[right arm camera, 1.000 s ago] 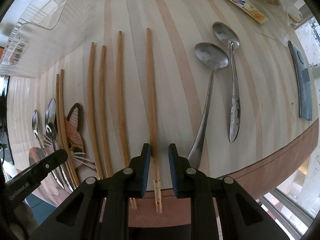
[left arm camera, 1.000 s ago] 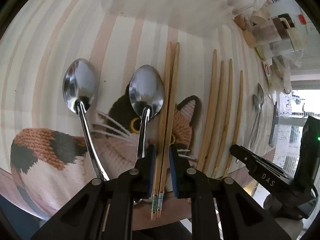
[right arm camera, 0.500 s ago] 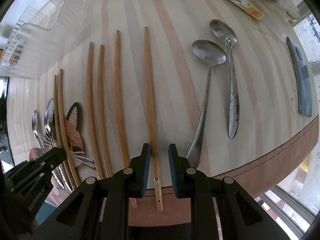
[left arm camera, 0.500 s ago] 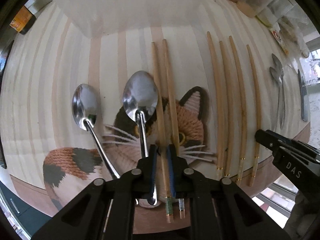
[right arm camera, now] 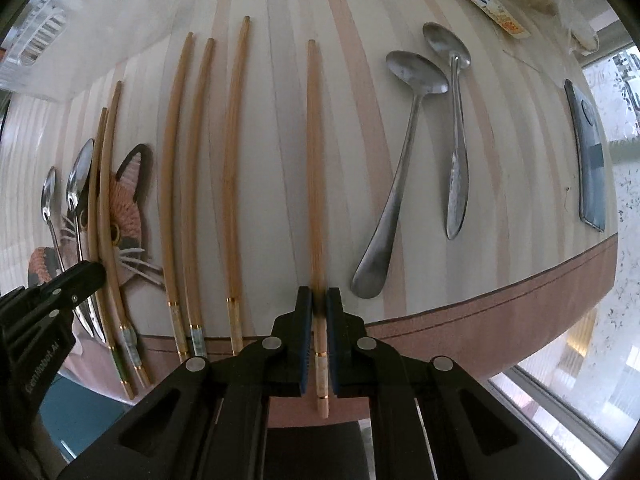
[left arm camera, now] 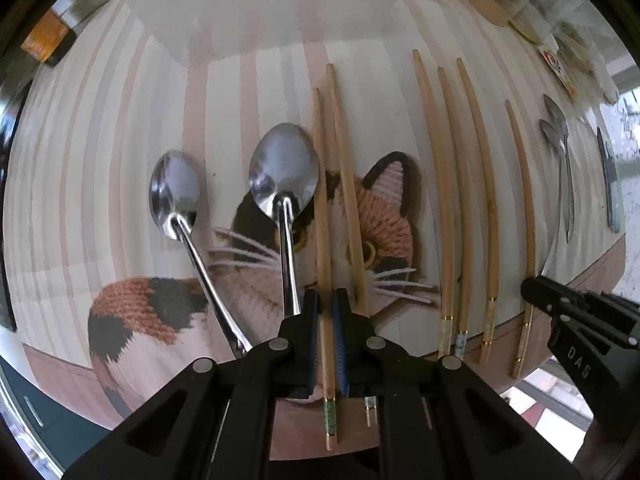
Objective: Organize utensils
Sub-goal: 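Close the left tool on its chopstick while the right tool closes on another, then lift and carry both held chopsticks over the clear plastic basket, then open both tools to drop the chopsticks into the basket, then return both tools to the mat and close the right tool on a chopstick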
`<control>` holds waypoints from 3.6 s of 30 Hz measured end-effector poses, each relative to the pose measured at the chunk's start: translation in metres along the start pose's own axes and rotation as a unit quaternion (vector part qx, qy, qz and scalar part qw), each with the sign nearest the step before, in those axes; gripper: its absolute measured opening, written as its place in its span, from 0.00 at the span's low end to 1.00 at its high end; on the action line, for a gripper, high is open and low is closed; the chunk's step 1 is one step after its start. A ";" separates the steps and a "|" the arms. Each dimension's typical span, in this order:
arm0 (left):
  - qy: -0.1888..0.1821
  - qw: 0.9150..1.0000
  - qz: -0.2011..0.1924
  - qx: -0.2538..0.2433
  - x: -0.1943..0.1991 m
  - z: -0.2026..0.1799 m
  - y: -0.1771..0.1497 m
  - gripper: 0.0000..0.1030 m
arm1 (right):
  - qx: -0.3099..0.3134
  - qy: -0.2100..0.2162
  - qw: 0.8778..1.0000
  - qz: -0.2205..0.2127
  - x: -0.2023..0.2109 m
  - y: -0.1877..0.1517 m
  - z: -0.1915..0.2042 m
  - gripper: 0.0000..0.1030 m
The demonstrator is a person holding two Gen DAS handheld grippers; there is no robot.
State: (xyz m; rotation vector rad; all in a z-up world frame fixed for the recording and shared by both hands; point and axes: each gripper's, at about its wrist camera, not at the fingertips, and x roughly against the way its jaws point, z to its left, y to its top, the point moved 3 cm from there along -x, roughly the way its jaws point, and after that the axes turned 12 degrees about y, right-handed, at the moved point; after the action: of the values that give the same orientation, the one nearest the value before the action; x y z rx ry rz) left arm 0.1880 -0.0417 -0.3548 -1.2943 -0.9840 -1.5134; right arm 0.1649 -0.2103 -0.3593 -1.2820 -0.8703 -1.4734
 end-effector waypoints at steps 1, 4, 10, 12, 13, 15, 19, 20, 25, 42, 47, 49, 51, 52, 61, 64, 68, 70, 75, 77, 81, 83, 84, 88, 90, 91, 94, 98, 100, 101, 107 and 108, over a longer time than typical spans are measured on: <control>0.002 1.000 -0.001 -0.001 0.000 -0.001 0.001 0.07 | 0.003 -0.003 1.000 -0.001 0.000 0.001 0.002 0.08; 0.007 1.000 -0.002 -0.003 0.002 -0.005 0.007 0.06 | 0.008 -0.008 1.000 -0.006 -0.001 0.011 0.003 0.08; 0.027 0.999 -0.020 -0.011 0.016 -0.018 0.004 0.04 | 0.017 -0.017 0.999 -0.033 -0.002 0.013 0.010 0.07; 0.035 0.999 -0.033 -0.012 0.025 -0.023 0.000 0.04 | 0.006 0.000 0.999 -0.043 0.002 0.001 0.009 0.07; 0.036 0.999 -0.039 -0.011 0.032 -0.022 -0.001 0.04 | 0.004 0.004 0.999 -0.052 0.006 -0.008 0.010 0.07; 0.040 0.998 -0.054 -0.005 0.047 -0.023 -0.003 0.04 | 0.006 0.014 0.997 -0.069 0.014 -0.017 0.007 0.07; 0.044 0.996 -0.081 0.010 0.078 -0.026 -0.007 0.04 | 0.020 0.029 0.995 -0.096 0.037 -0.026 0.015 0.06; 0.045 0.995 -0.087 0.014 0.085 -0.025 -0.008 0.04 | 0.022 0.033 0.994 -0.101 0.043 -0.027 0.015 0.06; 0.041 0.990 -0.125 0.045 0.126 -0.015 -0.005 0.04 | 0.037 0.061 0.989 -0.130 0.084 -0.028 0.010 0.06; 0.000 0.978 -0.166 0.127 0.199 0.090 0.153 0.04 | 0.090 0.142 0.974 -0.153 0.181 0.136 0.089 0.06; -0.041 0.983 -0.120 0.134 0.168 0.117 0.207 0.04 | 0.079 0.147 0.977 -0.134 0.162 0.196 0.122 0.06; -0.053 0.984 -0.102 0.133 0.153 0.121 0.223 0.04 | 0.075 0.145 0.979 -0.123 0.150 0.216 0.133 0.06; -0.062 0.986 -0.087 0.128 0.139 0.123 0.238 0.04 | 0.074 0.140 0.981 -0.113 0.139 0.230 0.142 0.06; -0.063 0.987 -0.081 0.127 0.133 0.123 0.242 0.04 | 0.072 0.138 0.982 -0.109 0.133 0.237 0.145 0.06; -0.046 0.991 -0.062 0.110 0.107 0.128 0.256 0.08 | 0.073 0.135 0.987 -0.052 0.083 0.259 0.155 0.12; -0.007 0.991 -0.081 0.110 0.114 0.132 0.247 0.16 | 0.074 0.120 0.988 -0.066 0.089 0.254 0.148 0.36; 0.043 0.983 -0.121 0.132 0.130 0.140 0.225 0.53 | 0.083 0.108 0.985 -0.105 0.107 0.240 0.134 0.43; 0.072 0.975 -0.148 0.151 0.139 0.144 0.210 0.67 | 0.080 0.101 0.984 -0.125 0.120 0.229 0.122 0.49; 0.122 0.953 -0.206 0.187 0.155 0.149 0.176 1.00 | 0.083 0.096 0.973 -0.192 0.148 0.197 0.091 0.61; 0.134 0.948 -0.212 0.194 0.152 0.147 0.162 1.00 | 0.090 0.090 0.970 -0.206 0.152 0.184 0.081 0.63; 0.157 0.949 -0.192 0.193 0.135 0.135 0.139 1.00 | 0.076 0.094 0.977 -0.177 0.131 0.154 0.055 0.63; 0.168 0.950 -0.182 0.192 0.126 0.127 0.126 1.00 | 0.066 0.093 0.982 -0.149 0.108 0.139 0.043 0.63; 0.173 0.950 -0.178 0.191 0.124 0.122 0.122 1.00 | 0.061 0.096 0.985 -0.131 0.093 0.131 0.037 0.61; 0.182 0.958 -0.136 0.175 0.097 0.105 0.099 1.00 | 0.041 0.107 0.991 -0.066 0.042 0.102 0.021 0.42; 0.180 0.962 -0.120 0.166 0.089 0.098 0.092 1.00 | 0.038 0.107 0.992 -0.044 0.021 0.091 0.020 0.37; 0.176 0.965 -0.113 0.160 0.084 0.092 0.087 1.00 | 0.039 0.107 0.993 -0.039 0.015 0.087 0.020 0.37; 0.158 0.973 -0.087 0.144 0.071 0.073 0.074 0.99 | 0.050 0.100 0.994 -0.021 0.000 0.078 0.021 0.27; 0.113 0.986 -0.043 0.111 0.054 0.040 0.057 0.91 | 0.068 0.072 0.995 -0.030 0.002 0.072 0.009 0.06; 0.099 0.990 -0.031 0.094 0.049 0.026 0.051 0.87 | 0.068 0.056 0.996 -0.035 0.004 0.071 -0.004 0.06; 0.084 0.993 -0.023 0.082 0.044 0.017 0.048 0.82 | 0.065 0.052 0.996 -0.035 0.005 0.071 -0.011 0.06; 0.054 0.998 0.009 0.026 0.026 -0.022 0.033 0.48 | 0.058 0.062 0.996 -0.021 0.006 0.065 -0.037 0.07; 0.052 0.998 0.011 0.020 0.024 -0.027 0.032 0.43 | 0.060 0.063 0.996 -0.021 0.006 0.064 -0.039 0.07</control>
State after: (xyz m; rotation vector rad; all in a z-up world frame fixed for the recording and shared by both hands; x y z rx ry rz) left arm 0.2097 -0.0799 -0.3341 -1.1828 -0.9246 -1.5215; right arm 0.2146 -0.2661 -0.3656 -1.0771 -0.8919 -1.4948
